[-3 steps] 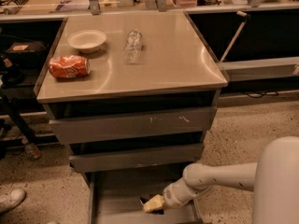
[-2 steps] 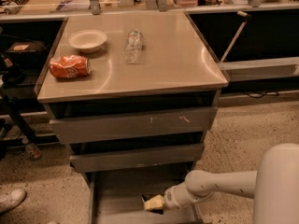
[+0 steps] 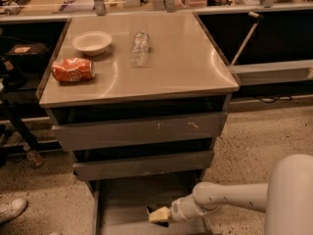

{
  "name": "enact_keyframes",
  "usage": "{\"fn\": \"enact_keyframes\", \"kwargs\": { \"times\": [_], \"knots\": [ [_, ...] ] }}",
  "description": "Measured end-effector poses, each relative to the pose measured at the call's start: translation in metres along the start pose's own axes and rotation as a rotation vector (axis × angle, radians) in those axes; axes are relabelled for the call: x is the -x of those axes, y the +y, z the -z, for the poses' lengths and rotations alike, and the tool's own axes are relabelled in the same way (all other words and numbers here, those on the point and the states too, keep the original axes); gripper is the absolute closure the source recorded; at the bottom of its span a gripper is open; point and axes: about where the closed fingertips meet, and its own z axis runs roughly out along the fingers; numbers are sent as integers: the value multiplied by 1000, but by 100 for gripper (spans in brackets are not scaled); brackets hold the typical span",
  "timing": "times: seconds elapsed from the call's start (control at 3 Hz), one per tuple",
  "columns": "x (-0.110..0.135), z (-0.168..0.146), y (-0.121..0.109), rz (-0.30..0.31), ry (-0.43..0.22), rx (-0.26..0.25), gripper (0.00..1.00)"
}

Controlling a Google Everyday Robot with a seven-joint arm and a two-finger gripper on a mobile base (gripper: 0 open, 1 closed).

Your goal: Place rxbar chocolate into bottom drawer

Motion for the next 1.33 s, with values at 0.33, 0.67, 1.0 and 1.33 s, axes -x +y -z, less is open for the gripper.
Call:
{"fn": "enact_keyframes", "kwargs": {
  "times": [0.33,0.67,1.0,1.33],
  "knots": [
    [7,-21,3,-18,-43,30,100],
    [20,-32,2,-19,-85,35,100],
    [31,-45,0,-19,-108,28,100],
    [38,-65,-5,-20,-100,7,100]
  ]
}}
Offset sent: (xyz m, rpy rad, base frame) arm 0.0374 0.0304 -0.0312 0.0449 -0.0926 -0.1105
